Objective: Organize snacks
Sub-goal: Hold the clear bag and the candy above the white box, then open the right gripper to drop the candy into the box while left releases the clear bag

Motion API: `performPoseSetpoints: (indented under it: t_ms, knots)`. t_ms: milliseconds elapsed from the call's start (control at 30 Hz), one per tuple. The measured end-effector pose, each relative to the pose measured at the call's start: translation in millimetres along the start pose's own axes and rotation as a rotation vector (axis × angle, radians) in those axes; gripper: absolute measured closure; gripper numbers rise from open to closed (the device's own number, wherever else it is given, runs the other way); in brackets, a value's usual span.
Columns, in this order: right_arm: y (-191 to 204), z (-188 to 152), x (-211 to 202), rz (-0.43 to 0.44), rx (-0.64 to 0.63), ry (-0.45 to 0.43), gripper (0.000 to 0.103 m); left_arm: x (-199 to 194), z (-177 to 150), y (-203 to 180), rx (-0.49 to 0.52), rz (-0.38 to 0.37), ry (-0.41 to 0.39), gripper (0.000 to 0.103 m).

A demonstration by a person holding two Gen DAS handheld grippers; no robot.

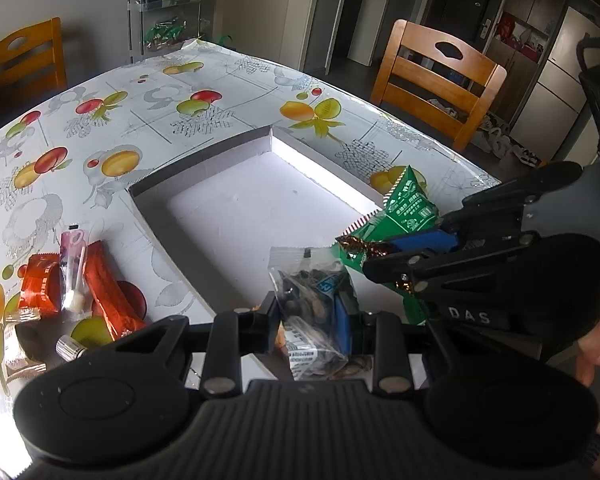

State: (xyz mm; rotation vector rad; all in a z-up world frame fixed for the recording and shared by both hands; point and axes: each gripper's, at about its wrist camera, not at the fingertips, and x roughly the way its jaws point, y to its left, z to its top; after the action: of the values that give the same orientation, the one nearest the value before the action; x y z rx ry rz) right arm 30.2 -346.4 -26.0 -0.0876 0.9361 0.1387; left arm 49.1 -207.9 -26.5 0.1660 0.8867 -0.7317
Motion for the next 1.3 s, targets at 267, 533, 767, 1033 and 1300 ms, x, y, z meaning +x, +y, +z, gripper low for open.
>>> performPoseSetpoints:
  t_ms: [267,533,767,1033,1300]
  knots:
    - [-1.6,1.2,3.4,0.002,-0.005,0.005,0.085,3.0,2.3,-4.2,0.012,-0.002,-0.001,0.077]
    - [-2.1,2.7,5.9,0.005,-0.012,0.007,0.085,5.0,3.6,-5.4,0.007,0.002,-0.001,0.077]
    - [-3.1,3.5,6.7,0.007,-0.013,0.005,0.085,6.3,5.8,-4.6,-0.010,0.007,-0.004,0.076]
    - [-5.1,5.3,6.5,0.008,-0.009,-0.005,0.085,6.6,6.2,-5.1,-0.019,0.018,-0.010,0.075]
    - [-5.0,9.3,5.1,-0.002,-0.013,-0.020,0.083,4.9,6.9,-4.9,-0.020,0.026,-0.020,0.073]
